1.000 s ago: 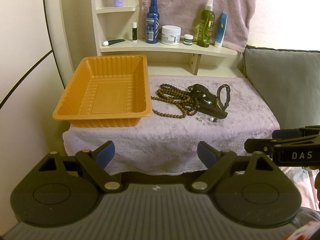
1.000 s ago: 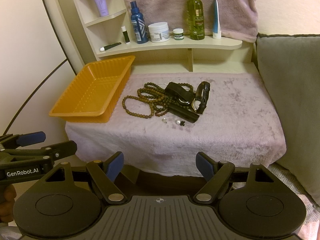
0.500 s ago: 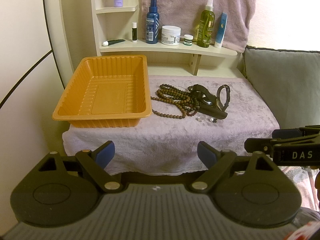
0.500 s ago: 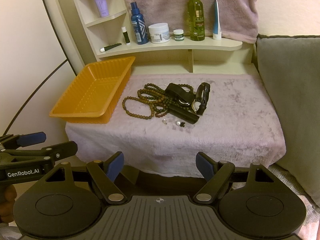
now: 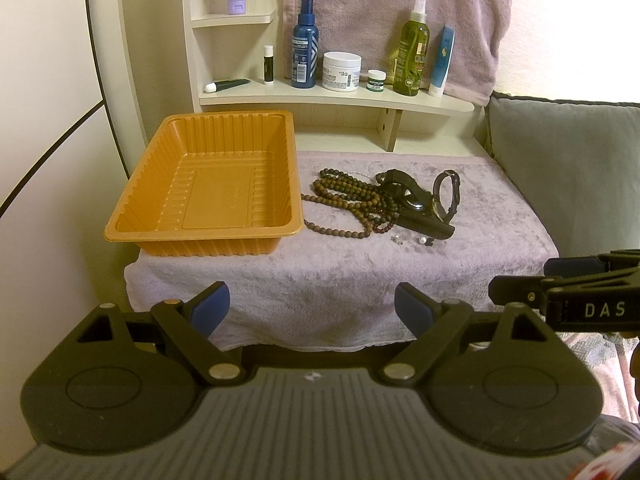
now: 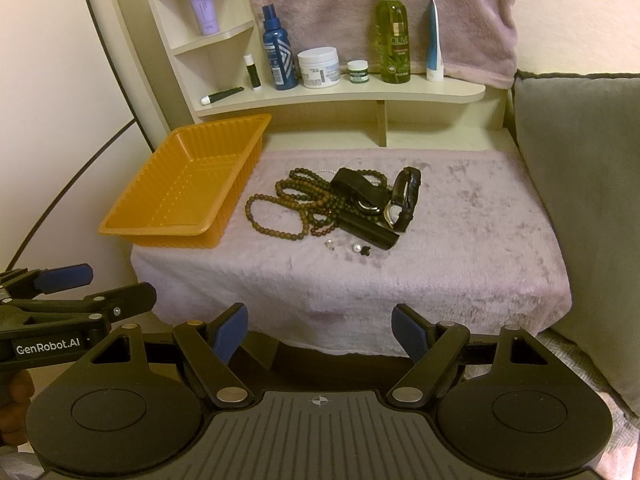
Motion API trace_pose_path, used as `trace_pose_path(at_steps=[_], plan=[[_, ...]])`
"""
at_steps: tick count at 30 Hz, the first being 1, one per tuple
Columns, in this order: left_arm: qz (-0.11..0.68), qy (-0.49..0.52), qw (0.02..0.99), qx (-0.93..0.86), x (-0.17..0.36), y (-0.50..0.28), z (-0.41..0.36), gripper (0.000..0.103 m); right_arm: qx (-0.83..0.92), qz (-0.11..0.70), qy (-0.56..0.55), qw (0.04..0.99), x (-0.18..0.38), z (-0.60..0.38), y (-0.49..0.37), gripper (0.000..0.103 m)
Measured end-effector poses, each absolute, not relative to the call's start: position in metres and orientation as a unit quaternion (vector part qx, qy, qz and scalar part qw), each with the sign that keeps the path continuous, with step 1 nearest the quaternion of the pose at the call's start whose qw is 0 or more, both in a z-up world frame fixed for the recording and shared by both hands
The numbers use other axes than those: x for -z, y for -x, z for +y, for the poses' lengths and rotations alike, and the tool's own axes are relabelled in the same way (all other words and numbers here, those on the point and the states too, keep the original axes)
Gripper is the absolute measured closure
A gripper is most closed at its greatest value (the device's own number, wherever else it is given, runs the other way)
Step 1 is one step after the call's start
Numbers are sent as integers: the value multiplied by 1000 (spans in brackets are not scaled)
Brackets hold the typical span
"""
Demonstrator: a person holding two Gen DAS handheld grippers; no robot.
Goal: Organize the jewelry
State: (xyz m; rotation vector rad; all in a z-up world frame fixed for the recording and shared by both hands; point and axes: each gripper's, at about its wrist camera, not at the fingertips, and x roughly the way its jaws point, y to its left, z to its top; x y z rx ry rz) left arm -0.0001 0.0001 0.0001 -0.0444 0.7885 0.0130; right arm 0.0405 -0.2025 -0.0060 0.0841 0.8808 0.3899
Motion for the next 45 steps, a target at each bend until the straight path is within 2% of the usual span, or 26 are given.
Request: trace_pose_path(at_steps=[28,45], plan=[[386,28,922,-11,0,-1,3,15,-185,423,-42,886,6,-204,-42,24],[378,45,922,-70,12,-22,48,14,-189,396,-78,895,13,-219,-66,24]])
